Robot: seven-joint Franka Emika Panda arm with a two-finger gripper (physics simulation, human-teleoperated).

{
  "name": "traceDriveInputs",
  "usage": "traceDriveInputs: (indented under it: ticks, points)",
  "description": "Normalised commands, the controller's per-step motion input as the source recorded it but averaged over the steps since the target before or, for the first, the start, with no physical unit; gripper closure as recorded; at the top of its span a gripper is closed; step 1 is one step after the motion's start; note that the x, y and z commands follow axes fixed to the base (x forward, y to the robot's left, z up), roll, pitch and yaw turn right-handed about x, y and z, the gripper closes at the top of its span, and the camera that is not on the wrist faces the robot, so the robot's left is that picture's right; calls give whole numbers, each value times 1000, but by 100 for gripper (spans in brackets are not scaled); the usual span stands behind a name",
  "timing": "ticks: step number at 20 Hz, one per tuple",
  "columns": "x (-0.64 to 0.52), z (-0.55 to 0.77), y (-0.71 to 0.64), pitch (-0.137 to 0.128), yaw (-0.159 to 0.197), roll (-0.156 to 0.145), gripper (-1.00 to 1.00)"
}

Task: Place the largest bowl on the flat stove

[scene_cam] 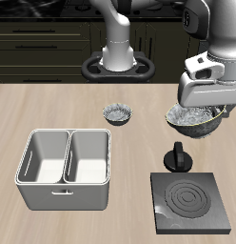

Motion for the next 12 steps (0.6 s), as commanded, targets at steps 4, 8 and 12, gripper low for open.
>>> traceDriveInputs:
  ticks: [4,8,12]
  points:
    - [417,47,-67,14,-20,-48,100]
    - [241,-80,-47,18,-12,-42,100]
    - [91,-247,0,22,13,1,100]
